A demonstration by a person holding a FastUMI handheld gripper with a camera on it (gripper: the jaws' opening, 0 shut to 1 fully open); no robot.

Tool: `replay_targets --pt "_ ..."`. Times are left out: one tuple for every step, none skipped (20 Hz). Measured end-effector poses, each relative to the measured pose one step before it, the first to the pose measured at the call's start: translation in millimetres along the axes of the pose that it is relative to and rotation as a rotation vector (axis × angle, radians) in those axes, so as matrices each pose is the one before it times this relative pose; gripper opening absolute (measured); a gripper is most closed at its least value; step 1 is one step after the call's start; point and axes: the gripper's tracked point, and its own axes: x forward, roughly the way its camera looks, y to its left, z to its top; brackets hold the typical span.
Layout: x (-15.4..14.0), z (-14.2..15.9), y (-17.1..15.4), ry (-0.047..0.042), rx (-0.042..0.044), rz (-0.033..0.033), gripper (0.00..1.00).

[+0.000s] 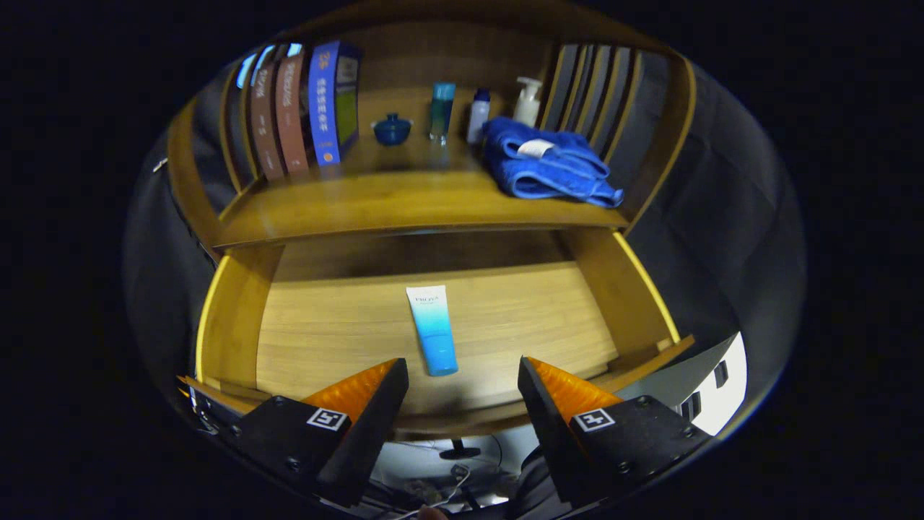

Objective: Pull open the drawer, take out the items inside it, and place them on the countertop above the cabinet.

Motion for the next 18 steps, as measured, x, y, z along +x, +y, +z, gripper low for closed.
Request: replay_targets --pt "13.33 4.36 7.36 0.03600 -0.00819 0.01712 0.98" --pt "14.09 5.23 5.13 0.02331 -0.03012 0.01372 0.98" --pt "12.94 2.61 3.08 0.03246 -0.03085 0.00615 0.98" --pt "12.09 0.37 1.77 0.03757 -0.01213 0.00693 0.98" --pt "12.46 -4.45 2.41 0.04715 -0.00234 0.00489 0.93" --pt "9.06 -2.98 1.47 0.03528 -0.00581 0.01679 0.89" --pt "11.85 -2.59 -0.23 0.02884 0.00108 0.00970 0.84" --pt "7.29 0.66 2.67 0.00801 0.00432 0.01978 0.80" --pt "9.58 0.41 -2.71 0.00238 -0.00473 0.00718 0.75" --pt "4.41 0.92 -4.86 0.01258 -0.00460 -0.00160 0.71" --pt "1.15 -0.40 4.30 0.00763 0.00123 0.03518 0.66" --pt "4.74 1.19 2.95 0.00511 0.00574 0.01080 0.62" --pt "-4.51 2.69 -0.57 0.00244 0.01007 -0.00189 0.57" --pt "-1.18 -1.00 -0.08 0.00055 0.01209 -0.00441 0.53" --pt "2.49 -1.15 -0.01 -0.00422 -0.01531 0.00569 0.48" --pt "-3.67 2.24 -0.41 -0.00991 -0.00862 -0.00160 0.43" --pt "-3.54 0.95 0.33 -0.01367 -0.01198 -0.00259 0.43" --pt "-5.20 0.77 0.20 -0.01013 -0.01781 -0.00578 0.43"
